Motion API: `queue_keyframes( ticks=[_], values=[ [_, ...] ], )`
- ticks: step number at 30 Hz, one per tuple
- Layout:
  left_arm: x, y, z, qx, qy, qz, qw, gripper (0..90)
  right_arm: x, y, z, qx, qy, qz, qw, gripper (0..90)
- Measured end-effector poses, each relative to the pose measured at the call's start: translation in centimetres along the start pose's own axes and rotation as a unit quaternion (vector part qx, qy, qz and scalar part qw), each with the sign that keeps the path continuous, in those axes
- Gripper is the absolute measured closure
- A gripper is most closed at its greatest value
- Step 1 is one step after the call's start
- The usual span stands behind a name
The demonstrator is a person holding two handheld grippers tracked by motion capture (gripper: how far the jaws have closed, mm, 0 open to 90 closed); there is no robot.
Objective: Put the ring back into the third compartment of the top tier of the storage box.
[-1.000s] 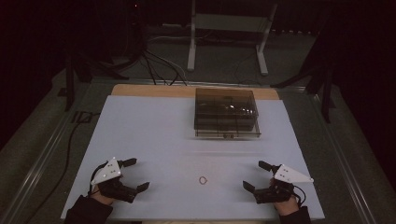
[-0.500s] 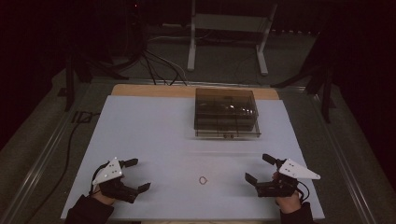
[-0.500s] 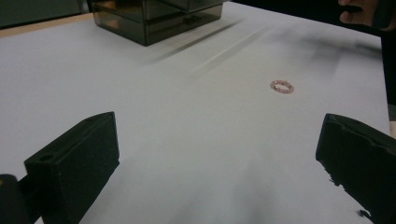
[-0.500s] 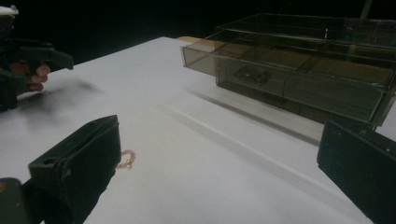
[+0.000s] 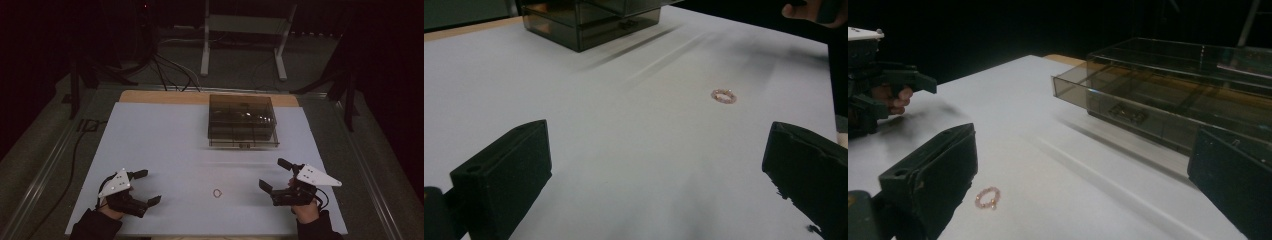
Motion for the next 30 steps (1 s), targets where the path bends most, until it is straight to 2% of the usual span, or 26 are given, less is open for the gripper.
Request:
queue_keyframes(
  ticks=[6, 21, 30],
  values=[
    [0.0, -0.1, 0.2, -0.004, -0.002, 0.0, 1.0, 0.6, 0.5, -1.4, -0.3, 0.013, 0.008, -0.007, 0.9999, 0.0],
    [0.1, -0.1, 0.3, -0.008, -0.004, 0.005, 1.0, 0.6, 0.7, -4.6, -1.1, 0.049, -0.002, -0.019, 0.9986, 0.0],
    [0.1, -0.1, 0.3, -0.008, -0.004, 0.004, 1.0, 0.6, 0.5, -7.2, -1.8, 0.079, -0.003, -0.038, 0.9962, 0.0]
  ],
)
Point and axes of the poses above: each handheld gripper's, and its own axes: y roughly backward along the jaws, x roughly out of its top, z roughly to its right, the point moved 6 cm from there along -y, roughly forward along the jaws, and after that the axes turned 13 degrees about x, right-handed, at the moved point
